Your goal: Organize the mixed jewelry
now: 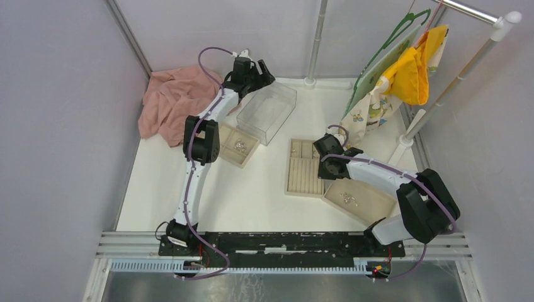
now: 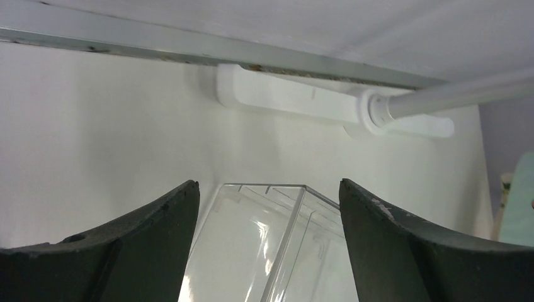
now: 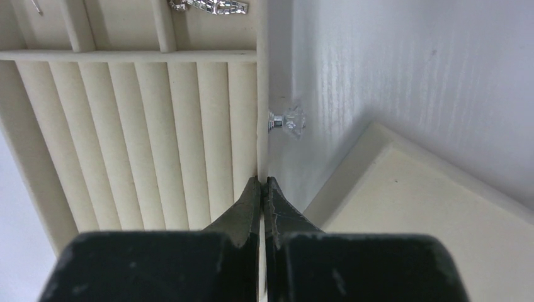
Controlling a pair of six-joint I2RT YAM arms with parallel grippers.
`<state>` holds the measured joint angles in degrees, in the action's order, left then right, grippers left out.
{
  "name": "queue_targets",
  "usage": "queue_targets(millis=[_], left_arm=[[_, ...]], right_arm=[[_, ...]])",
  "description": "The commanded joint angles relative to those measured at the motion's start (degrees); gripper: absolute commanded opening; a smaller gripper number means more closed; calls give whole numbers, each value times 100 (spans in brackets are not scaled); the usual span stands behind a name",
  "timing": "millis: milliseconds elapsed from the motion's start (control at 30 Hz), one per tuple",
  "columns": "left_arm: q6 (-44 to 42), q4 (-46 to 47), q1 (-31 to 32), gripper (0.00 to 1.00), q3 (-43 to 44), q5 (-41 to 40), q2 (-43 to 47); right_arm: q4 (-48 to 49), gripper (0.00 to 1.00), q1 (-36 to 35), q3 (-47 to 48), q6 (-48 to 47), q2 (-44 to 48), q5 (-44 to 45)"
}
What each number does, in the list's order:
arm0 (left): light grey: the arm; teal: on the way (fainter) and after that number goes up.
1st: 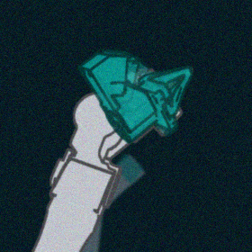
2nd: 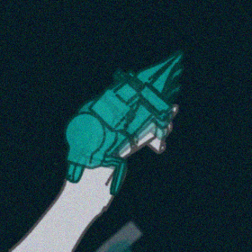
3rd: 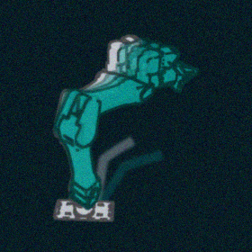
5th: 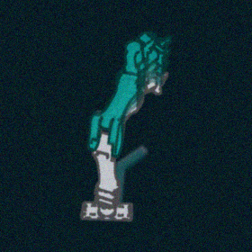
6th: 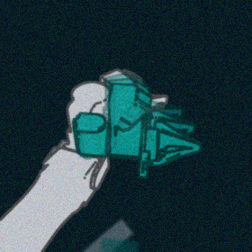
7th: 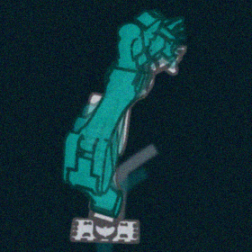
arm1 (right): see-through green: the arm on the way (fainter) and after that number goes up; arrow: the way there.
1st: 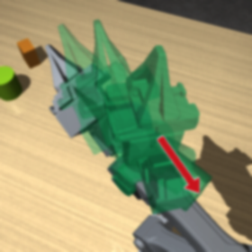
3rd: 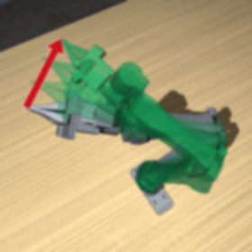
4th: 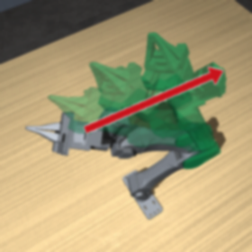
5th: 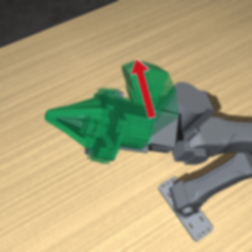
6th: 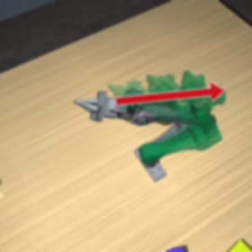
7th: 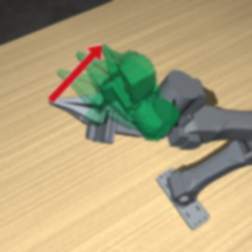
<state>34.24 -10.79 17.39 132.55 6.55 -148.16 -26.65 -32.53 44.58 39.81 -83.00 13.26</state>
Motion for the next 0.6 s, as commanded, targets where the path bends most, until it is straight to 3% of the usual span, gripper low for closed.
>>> queue_targets(millis=[0, 267, 567], left_arm=[[-108, 139, 166, 86, -293, 937, 286], [-429, 143, 392, 87, -1089, 1178, 840], [-853, -429, 366, 92, -1215, 921, 1542]], right_arm=[[-300, 0, -29, -79, 373, 363, 471], [-316, 0, -16, -127, 815, 590, 725], [-232, 0, -20, -142, 1025, 545, 710]])
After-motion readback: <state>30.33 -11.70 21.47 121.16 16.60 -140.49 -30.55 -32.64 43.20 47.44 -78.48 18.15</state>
